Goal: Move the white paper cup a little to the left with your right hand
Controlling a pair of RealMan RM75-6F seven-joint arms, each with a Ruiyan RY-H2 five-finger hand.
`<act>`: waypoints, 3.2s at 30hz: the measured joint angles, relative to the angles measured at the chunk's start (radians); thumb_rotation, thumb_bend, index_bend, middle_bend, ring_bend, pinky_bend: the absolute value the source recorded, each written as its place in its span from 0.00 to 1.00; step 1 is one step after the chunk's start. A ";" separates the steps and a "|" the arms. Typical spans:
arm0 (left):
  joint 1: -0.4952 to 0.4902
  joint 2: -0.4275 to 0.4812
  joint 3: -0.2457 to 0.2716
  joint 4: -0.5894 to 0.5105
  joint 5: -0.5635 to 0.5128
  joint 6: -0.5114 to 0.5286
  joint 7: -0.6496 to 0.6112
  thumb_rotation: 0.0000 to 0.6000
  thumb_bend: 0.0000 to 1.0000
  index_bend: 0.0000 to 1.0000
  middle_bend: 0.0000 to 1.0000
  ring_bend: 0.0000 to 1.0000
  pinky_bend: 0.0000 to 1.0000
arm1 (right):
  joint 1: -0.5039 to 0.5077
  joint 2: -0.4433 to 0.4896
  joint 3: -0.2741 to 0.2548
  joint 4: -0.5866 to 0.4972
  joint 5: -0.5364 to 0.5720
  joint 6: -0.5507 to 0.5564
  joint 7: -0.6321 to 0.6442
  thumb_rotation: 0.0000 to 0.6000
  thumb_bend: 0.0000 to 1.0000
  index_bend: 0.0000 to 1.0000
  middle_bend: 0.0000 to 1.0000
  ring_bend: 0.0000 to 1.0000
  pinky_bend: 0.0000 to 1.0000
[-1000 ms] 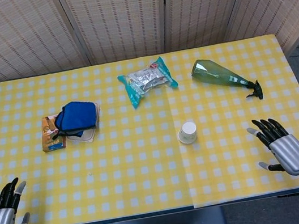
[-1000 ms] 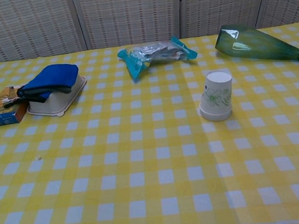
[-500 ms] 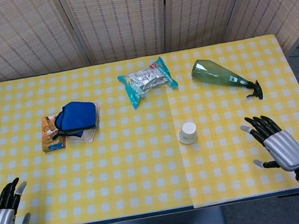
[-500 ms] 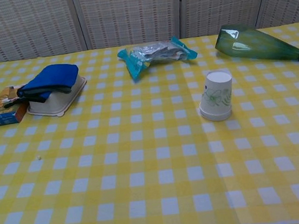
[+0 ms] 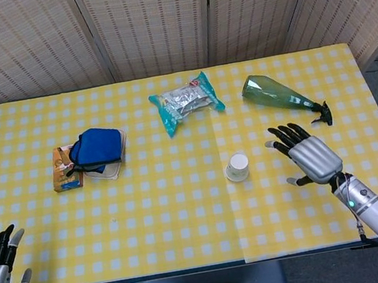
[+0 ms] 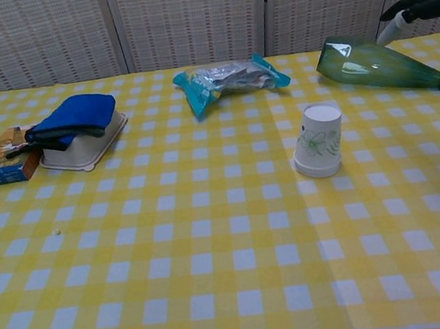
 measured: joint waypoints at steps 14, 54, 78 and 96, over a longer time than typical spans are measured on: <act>-0.003 0.003 -0.010 0.010 -0.022 -0.012 -0.021 1.00 0.38 0.00 0.00 0.04 0.29 | 0.240 -0.081 0.065 0.028 0.354 -0.235 -0.199 1.00 0.16 0.18 0.00 0.00 0.00; -0.002 0.003 -0.019 0.022 -0.037 -0.016 -0.033 1.00 0.38 0.00 0.00 0.04 0.29 | 0.457 -0.236 -0.031 0.180 0.591 -0.276 -0.286 1.00 0.16 0.33 0.01 0.00 0.00; -0.014 -0.016 -0.013 0.027 -0.032 -0.039 -0.005 1.00 0.38 0.00 0.00 0.04 0.29 | 0.456 -0.165 -0.016 0.120 0.548 -0.236 -0.215 1.00 0.17 0.40 0.03 0.00 0.00; -0.010 -0.011 -0.008 0.022 -0.020 -0.027 -0.008 1.00 0.38 0.00 0.00 0.04 0.29 | 0.456 -0.076 -0.008 -0.013 0.556 -0.172 -0.257 1.00 0.17 0.40 0.03 0.00 0.00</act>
